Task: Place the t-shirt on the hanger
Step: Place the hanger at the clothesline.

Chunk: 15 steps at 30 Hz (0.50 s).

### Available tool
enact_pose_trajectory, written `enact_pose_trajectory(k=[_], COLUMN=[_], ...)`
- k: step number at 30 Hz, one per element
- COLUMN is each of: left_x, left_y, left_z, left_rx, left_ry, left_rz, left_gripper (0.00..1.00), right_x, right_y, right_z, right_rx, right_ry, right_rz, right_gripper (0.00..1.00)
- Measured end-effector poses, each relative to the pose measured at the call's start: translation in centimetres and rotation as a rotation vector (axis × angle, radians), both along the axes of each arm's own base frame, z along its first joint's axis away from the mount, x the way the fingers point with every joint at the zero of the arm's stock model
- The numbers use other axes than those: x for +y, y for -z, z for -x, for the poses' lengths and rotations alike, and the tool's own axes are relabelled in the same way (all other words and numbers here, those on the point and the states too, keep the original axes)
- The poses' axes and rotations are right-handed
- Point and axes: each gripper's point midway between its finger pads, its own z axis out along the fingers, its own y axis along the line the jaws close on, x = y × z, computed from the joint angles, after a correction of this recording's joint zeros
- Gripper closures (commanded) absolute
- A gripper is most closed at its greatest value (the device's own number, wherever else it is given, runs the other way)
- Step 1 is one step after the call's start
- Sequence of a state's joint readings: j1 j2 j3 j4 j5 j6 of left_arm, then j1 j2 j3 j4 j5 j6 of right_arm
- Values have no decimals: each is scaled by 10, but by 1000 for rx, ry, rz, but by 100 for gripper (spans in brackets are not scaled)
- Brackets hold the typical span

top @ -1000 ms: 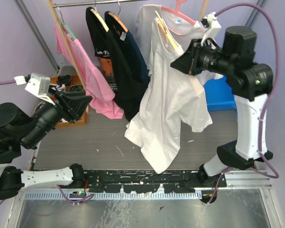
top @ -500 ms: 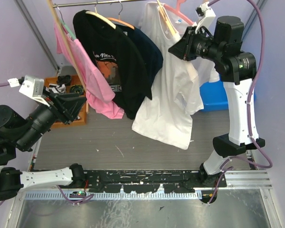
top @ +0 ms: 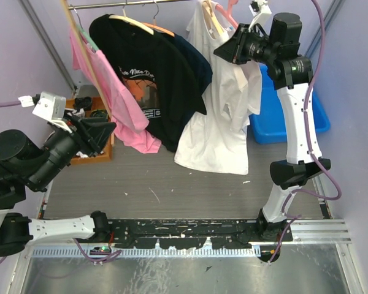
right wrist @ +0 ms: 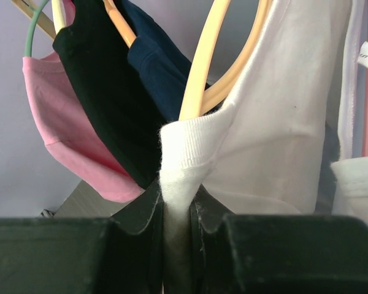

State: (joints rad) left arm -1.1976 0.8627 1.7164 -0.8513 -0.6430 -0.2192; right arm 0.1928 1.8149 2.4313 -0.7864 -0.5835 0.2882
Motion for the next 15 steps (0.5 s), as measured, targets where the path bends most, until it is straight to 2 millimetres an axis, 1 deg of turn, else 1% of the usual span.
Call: enact_pose_trajectory(k=[8,15], left_x=[-11,-14], left_y=[3,-2], left_z=[-5,-6], left_rx=[18,20], left_ry=[-4,-4], left_rz=[-36,-27], left_gripper=[58,58], right_x=[-8,-4], right_y=[-5,-3], right_z=[-13,-22], right_rx=[-5,0], right_ry=[-9,-39], right_rz=[-57,-87], right_gripper=[99,99])
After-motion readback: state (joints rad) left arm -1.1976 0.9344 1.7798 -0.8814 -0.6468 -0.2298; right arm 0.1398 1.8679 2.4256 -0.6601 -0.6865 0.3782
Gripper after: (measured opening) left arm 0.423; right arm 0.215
